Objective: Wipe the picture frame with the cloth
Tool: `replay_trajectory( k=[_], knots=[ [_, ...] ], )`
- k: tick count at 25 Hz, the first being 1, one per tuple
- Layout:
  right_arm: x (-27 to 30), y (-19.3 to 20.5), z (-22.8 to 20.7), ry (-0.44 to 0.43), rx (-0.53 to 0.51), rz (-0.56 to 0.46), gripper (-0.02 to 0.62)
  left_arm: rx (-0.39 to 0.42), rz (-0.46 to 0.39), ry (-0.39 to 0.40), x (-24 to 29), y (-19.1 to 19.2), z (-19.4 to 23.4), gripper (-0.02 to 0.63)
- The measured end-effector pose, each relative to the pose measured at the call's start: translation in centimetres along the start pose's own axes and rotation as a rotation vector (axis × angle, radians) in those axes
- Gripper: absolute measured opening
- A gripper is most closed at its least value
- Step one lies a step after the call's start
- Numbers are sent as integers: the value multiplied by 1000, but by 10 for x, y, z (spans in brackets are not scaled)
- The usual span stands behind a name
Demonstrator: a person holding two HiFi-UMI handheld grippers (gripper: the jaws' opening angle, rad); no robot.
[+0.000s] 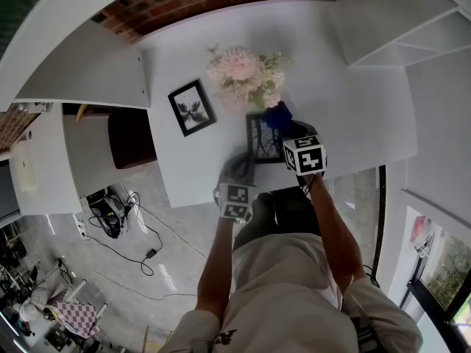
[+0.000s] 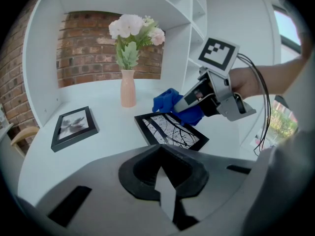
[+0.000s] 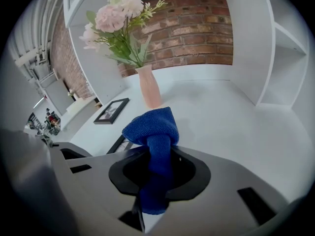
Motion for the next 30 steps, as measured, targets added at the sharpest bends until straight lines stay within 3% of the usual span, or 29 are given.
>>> replay_trajectory(
  k=[14,20,30],
  knots=[
    [-33,7,-21,67,-55,-28,77,-59,2,17,1,1,2,-3],
    [-47,5,-16,55,-93,-68,77,-101,-2,20,1,-2,4,-3],
    [-89,-12,18,-17,-164,-193,75,-119,-103,15,-29,-43,9,-3]
  ],
)
Point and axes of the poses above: the fingertips, and each gripper's own axes: x forward along the fingers, z to its left, y out of its underside, the point moved 2 cm from there along -x, backward along the fingers, and after that the axes turned 8 degrees about -y, right-handed, at the moved point
